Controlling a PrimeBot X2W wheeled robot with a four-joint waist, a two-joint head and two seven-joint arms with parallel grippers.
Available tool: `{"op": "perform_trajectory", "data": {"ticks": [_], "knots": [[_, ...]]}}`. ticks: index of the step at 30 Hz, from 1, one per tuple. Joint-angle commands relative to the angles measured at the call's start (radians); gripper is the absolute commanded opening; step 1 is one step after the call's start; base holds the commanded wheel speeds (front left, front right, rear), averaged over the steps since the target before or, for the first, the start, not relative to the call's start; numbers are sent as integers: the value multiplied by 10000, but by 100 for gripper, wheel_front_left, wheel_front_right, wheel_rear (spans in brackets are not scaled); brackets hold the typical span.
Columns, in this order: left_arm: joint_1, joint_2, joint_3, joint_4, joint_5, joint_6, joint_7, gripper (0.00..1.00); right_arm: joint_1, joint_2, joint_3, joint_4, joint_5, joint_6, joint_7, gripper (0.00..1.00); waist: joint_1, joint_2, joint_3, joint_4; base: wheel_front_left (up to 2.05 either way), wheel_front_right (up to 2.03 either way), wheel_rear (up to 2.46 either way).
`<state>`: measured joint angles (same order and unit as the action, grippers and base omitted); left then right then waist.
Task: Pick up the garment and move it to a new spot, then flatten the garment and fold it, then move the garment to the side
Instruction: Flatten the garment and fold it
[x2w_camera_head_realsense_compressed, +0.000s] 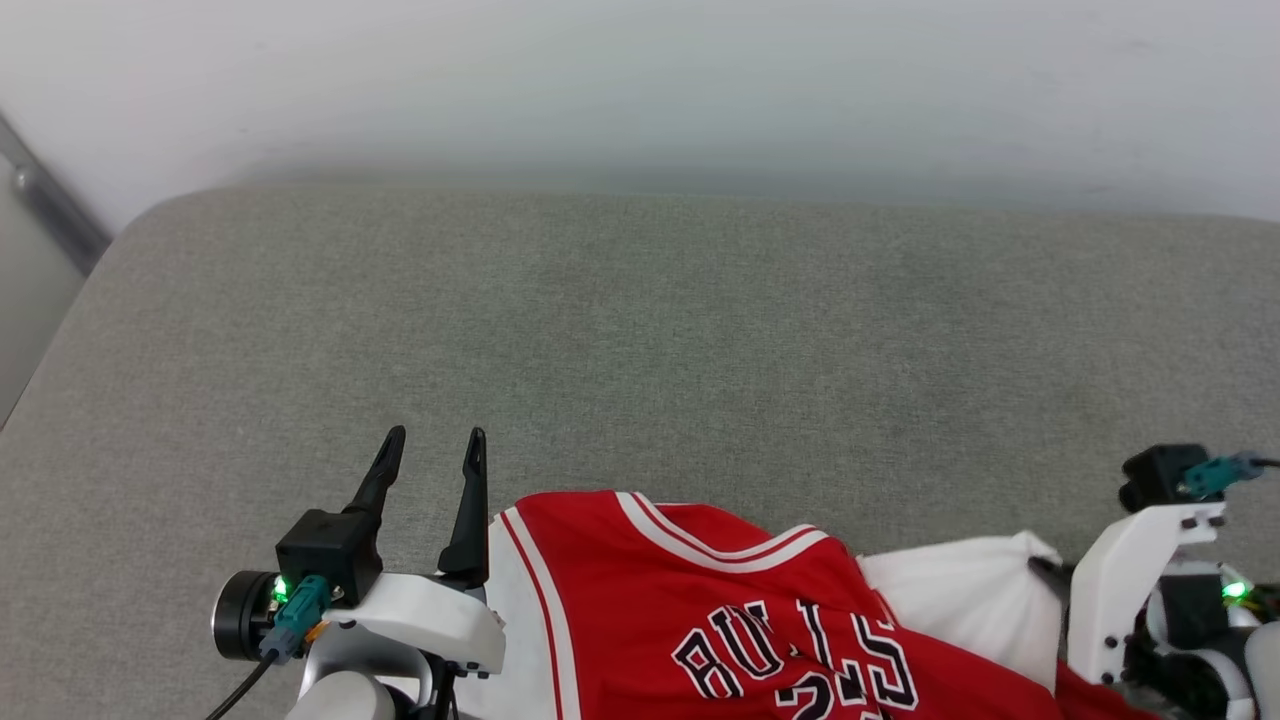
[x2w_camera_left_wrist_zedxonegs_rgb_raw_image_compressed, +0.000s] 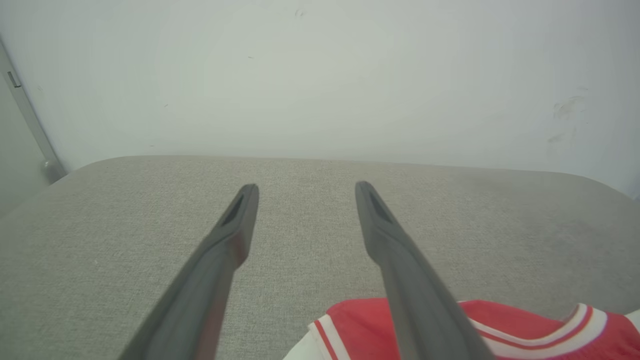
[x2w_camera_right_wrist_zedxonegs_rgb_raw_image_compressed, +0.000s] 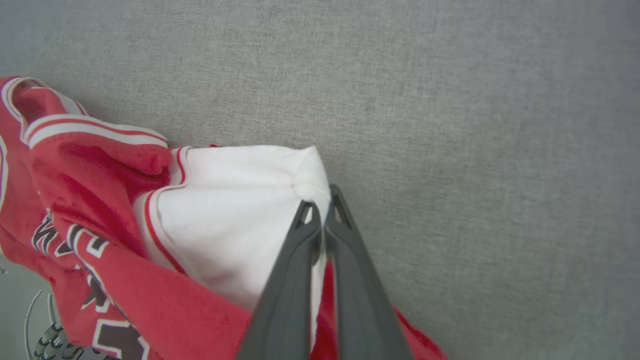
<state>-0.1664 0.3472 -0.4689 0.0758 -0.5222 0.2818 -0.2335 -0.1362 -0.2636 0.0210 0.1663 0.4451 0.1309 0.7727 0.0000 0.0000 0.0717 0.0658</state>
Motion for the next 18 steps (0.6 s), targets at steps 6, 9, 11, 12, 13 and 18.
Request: {"op": "perform_trajectory", "data": {"ticks": [6,9,11,12,13,18], "knots": [[-226,79,-38,-89,83,-56,-38,100,-1037,-200,-1827,-269,-1134,-4,-1343,0,0,0,259,-177,0,0,0],[-279,80,-55,-79,91,-56,-24,100,-1102,-62,-2758,299,-1474,-3,-1694,0,0,0,474,-181,0,0,0],[-321,80,-65,-44,82,-66,-20,100,-1048,81,-3264,805,-1609,-3,-1981,0,0,0,594,-170,0,0,0],[-347,77,-63,-19,73,-77,-27,100,-1011,137,-3504,1091,-1631,-3,-2194,0,0,0,640,-165,0,0,0],[-372,67,-69,6,63,-91,-32,100,-913,206,-3687,1474,-1655,-3,-2348,0,0,0,682,-157,0,0,0],[-420,51,-80,88,24,-134,-54,100,-779,526,-4115,2791,-1682,-3,-3191,16,0,0,748,-159,0,0,0]]}}
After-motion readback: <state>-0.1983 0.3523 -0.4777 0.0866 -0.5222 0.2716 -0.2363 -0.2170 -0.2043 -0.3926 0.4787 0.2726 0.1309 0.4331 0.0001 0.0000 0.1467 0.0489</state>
